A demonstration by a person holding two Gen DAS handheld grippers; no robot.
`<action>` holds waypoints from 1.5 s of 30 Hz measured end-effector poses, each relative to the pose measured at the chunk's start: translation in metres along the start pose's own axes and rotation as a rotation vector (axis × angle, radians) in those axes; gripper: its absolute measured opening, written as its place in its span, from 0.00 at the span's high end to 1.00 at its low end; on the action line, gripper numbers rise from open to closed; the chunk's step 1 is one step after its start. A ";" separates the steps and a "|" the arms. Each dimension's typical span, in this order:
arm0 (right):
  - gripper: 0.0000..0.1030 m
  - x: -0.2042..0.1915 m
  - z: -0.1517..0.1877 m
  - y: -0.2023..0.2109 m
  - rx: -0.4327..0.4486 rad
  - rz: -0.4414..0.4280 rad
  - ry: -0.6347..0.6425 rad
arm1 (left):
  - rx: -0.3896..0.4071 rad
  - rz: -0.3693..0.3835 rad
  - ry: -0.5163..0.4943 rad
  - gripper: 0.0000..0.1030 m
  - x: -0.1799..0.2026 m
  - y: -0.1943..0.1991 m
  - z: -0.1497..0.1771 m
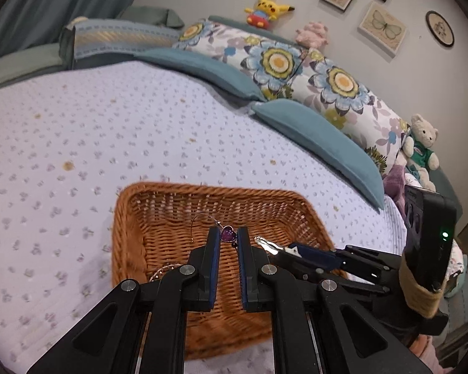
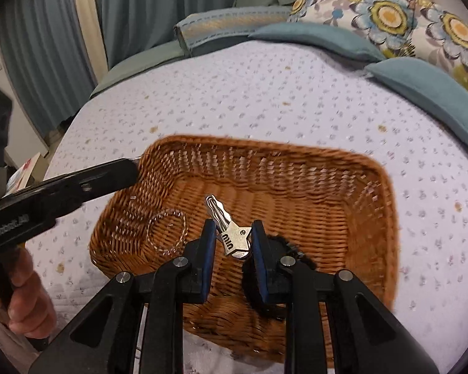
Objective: Organize jewelry
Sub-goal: 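Carry key and hoop into the basket and open both tools, then grasp the purple coil hair tie with the right tool while the left tool grasps the cream coil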
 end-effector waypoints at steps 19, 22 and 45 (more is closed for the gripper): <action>0.75 -0.011 0.010 -0.046 -0.100 0.022 0.018 | -0.095 0.024 0.069 0.90 -0.033 -0.050 0.014; 0.71 -0.008 0.007 -0.040 -0.099 0.012 0.003 | -0.107 0.034 0.082 0.70 -0.034 -0.049 0.014; 0.62 -0.057 0.131 0.095 -0.001 -0.062 0.054 | 0.082 0.024 0.064 0.54 0.024 0.134 0.095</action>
Point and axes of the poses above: each gripper's, at about its wrist camera, not at the fingertips, and y roughly against the way its jaws point, x to its right, z to its underside, the point moved 7 cm from there along -y, roughly the way its jaws point, and after that the axes turned 14 degrees about -x, right-handed, at the moved point
